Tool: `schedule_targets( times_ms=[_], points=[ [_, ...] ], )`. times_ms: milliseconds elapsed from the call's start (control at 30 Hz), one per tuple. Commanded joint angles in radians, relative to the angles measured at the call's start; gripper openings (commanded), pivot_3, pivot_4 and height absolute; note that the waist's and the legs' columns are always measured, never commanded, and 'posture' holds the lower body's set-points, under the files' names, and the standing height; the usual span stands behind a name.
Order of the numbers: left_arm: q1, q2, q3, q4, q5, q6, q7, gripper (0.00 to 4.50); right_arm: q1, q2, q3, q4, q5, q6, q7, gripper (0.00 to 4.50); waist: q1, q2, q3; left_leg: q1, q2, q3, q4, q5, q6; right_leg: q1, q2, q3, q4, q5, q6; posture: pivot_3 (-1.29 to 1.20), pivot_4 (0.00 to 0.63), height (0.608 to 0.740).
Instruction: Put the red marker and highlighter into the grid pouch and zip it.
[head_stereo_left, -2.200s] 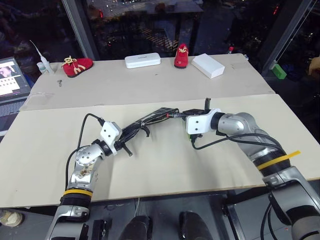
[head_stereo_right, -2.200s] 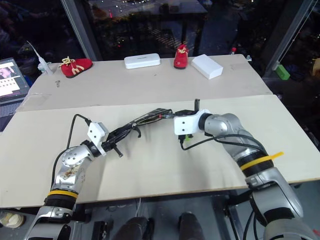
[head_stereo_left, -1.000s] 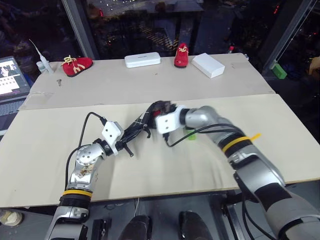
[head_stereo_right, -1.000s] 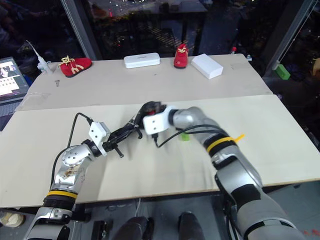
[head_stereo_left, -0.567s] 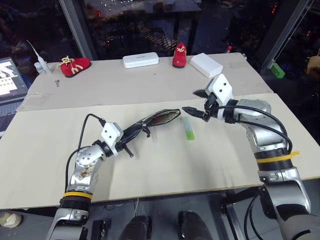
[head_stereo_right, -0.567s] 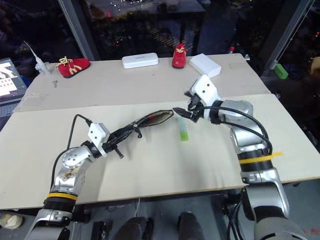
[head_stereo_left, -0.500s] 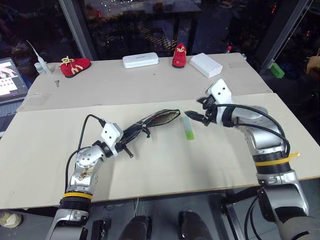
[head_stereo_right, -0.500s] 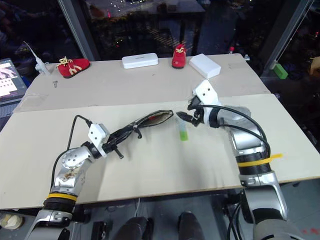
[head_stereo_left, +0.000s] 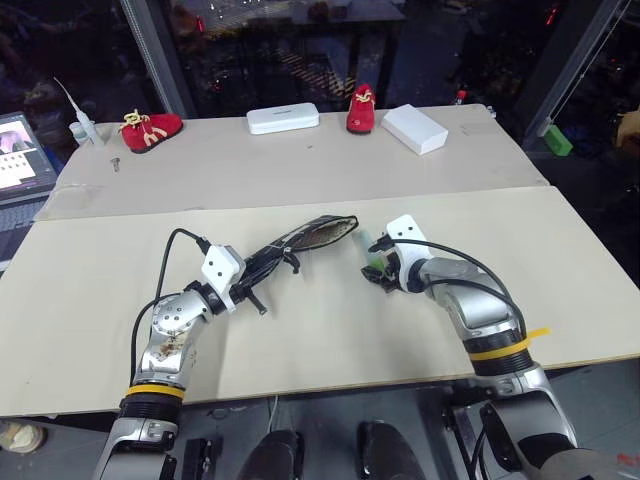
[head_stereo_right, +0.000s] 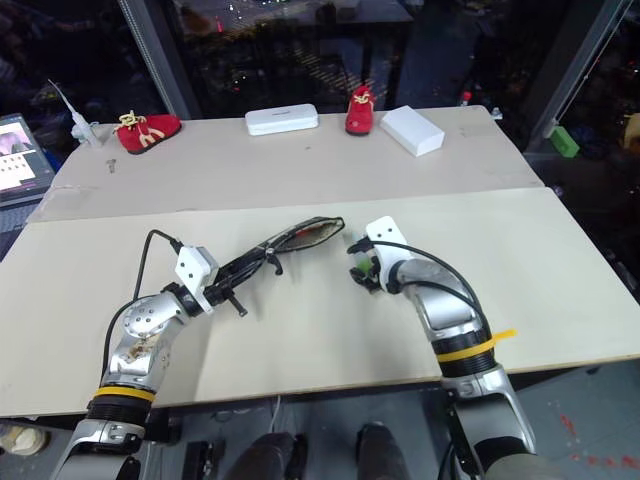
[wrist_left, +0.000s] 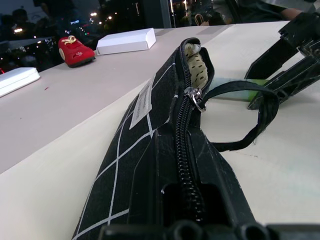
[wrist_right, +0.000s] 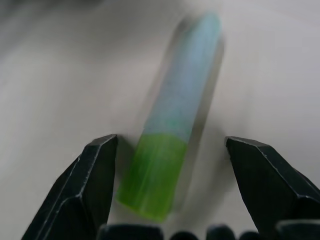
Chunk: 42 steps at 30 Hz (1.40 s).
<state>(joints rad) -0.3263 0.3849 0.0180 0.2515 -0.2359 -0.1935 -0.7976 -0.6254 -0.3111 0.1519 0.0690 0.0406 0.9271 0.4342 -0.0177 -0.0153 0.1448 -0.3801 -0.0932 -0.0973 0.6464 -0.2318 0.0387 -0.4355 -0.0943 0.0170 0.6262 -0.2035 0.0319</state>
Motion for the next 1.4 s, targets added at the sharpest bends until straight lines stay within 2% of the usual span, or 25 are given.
schedule_targets(
  times_ms=[33,67,100,133,200,233,300,367,467,633,733,933,1033,1167,1400],
  points=[
    [-0.021,0.0,0.008,-0.016,-0.007,-0.011,0.001,0.0,0.004,0.008,0.052,0.061,-0.053,-0.042,-0.043,3.77,-0.004,0.0,0.0,0.002,0.0,0.001,0.0,0.0,0.0,0.001,0.0,0.0,0.0,0.0,0.0,0.0,0.15,0.74],
    [-0.022,0.0,0.008,-0.016,-0.006,-0.011,0.002,0.0,0.008,0.012,0.046,0.074,-0.054,-0.056,-0.049,3.77,-0.005,0.0,0.0,0.004,0.001,0.001,0.0,0.0,0.0,0.003,0.001,0.0,0.0,0.0,0.0,0.0,0.15,0.74],
    [-0.022,-0.001,0.008,-0.016,-0.006,-0.011,0.003,0.0,0.011,0.01,0.044,0.089,-0.059,-0.072,-0.055,3.26,-0.005,0.0,0.0,0.008,0.001,0.001,0.0,0.0,0.0,0.007,0.001,0.0,0.0,0.0,0.0,0.0,0.15,0.74],
    [-0.021,-0.001,0.009,-0.017,-0.006,-0.012,0.004,0.0,0.017,0.008,0.04,0.103,-0.061,-0.088,-0.061,3.08,-0.004,0.0,0.0,0.012,0.002,0.001,-0.001,0.0,0.0,0.012,0.002,0.0,-0.001,0.0,0.0,0.0,0.15,0.74],
    [-0.019,-0.002,0.009,-0.018,-0.006,-0.014,0.005,0.0,0.023,0.005,0.031,0.117,-0.055,-0.104,-0.06,2.27,-0.001,0.0,0.0,0.014,0.002,0.001,-0.001,0.0,0.0,0.014,0.002,-0.001,-0.002,0.0,0.0,0.0,0.15,0.74],
    [-0.017,-0.001,0.009,-0.02,-0.006,-0.015,0.004,0.0,0.026,0.002,0.028,0.115,-0.052,-0.109,-0.057,2.13,-0.001,0.0,0.0,0.014,0.002,0.001,-0.001,0.0,0.0,0.014,0.002,-0.001,-0.002,0.0,0.0,0.0,0.15,0.74],
    [-0.014,0.0,0.009,-0.021,-0.005,-0.015,0.004,0.0,0.027,-0.005,0.019,0.115,-0.046,-0.114,-0.051,1.43,0.002,0.0,0.0,0.014,0.002,0.001,-0.001,0.0,0.0,0.014,0.002,-0.001,-0.002,0.0,0.0,0.0,0.15,0.74],
    [-0.013,0.001,0.01,-0.023,-0.005,-0.015,0.005,0.0,0.027,-0.013,0.013,0.114,-0.043,-0.117,-0.043,1.05,0.004,0.0,0.0,0.013,0.002,0.001,-0.001,0.0,0.0,0.013,0.002,-0.001,-0.002,0.0,0.0,0.0,0.15,0.74],
    [-0.013,0.004,0.01,-0.026,-0.006,-0.012,0.002,0.0,0.015,-0.043,0.012,0.105,-0.054,-0.149,-0.035,1.05,0.008,0.0,0.0,0.012,0.001,0.001,-0.001,0.0,0.0,0.013,0.002,-0.001,-0.002,0.0,0.0,0.0,0.15,0.74],
    [-0.026,0.007,0.008,-0.018,-0.007,-0.01,-0.005,0.0,-0.102,-0.121,-0.08,0.094,-0.052,-0.376,-0.059,1.05,0.011,0.0,0.0,0.009,0.0,0.001,-0.001,0.0,0.0,0.01,0.001,-0.001,-0.003,0.0,0.0,0.0,0.15,0.74],
    [-0.03,0.007,0.006,-0.012,-0.007,-0.01,-0.009,0.0,-0.168,-0.18,-0.112,0.075,-0.041,-0.483,-0.017,1.05,0.001,0.0,0.001,0.003,0.001,0.002,-0.001,0.0,0.0,0.003,0.001,0.0,-0.002,0.0,0.0,0.0,0.15,0.74],
    [-0.034,0.005,0.005,-0.008,-0.008,-0.01,-0.014,0.0,-0.122,-0.314,-0.02,-0.064,-0.056,-0.727,0.223,1.05,-0.001,0.0,0.001,-0.002,0.004,0.002,-0.001,-0.001,0.0,-0.002,0.003,-0.001,-0.001,0.0,0.0,0.0,0.15,0.74],
    [-0.039,0.003,0.005,-0.003,-0.008,-0.009,-0.014,0.0,-0.07,-0.412,0.102,-0.094,-0.182,-0.882,0.322,1.05,0.003,0.0,0.001,-0.004,0.003,0.003,0.0,-0.001,0.001,-0.002,0.001,-0.001,-0.002,0.0,0.0,0.0,0.15,0.74],
    [-0.036,0.0,0.003,-0.008,-0.008,-0.007,-0.014,0.0,-0.076,-0.437,0.179,-0.015,-0.306,-1.052,0.306,1.05,0.004,0.0,0.001,-0.003,0.002,0.006,0.003,-0.001,0.001,-0.001,0.001,-0.001,-0.002,0.0,0.0,0.0,0.15,0.74],
    [-0.031,-0.001,0.003,-0.014,-0.007,-0.004,-0.012,0.0,-0.127,-0.395,0.211,0.095,-0.415,-1.163,0.279,1.05,0.003,0.0,0.001,-0.002,0.003,0.008,0.003,-0.001,0.001,-0.002,0.002,0.0,-0.002,0.001,-0.001,0.0,0.15,0.74]
  ],
)
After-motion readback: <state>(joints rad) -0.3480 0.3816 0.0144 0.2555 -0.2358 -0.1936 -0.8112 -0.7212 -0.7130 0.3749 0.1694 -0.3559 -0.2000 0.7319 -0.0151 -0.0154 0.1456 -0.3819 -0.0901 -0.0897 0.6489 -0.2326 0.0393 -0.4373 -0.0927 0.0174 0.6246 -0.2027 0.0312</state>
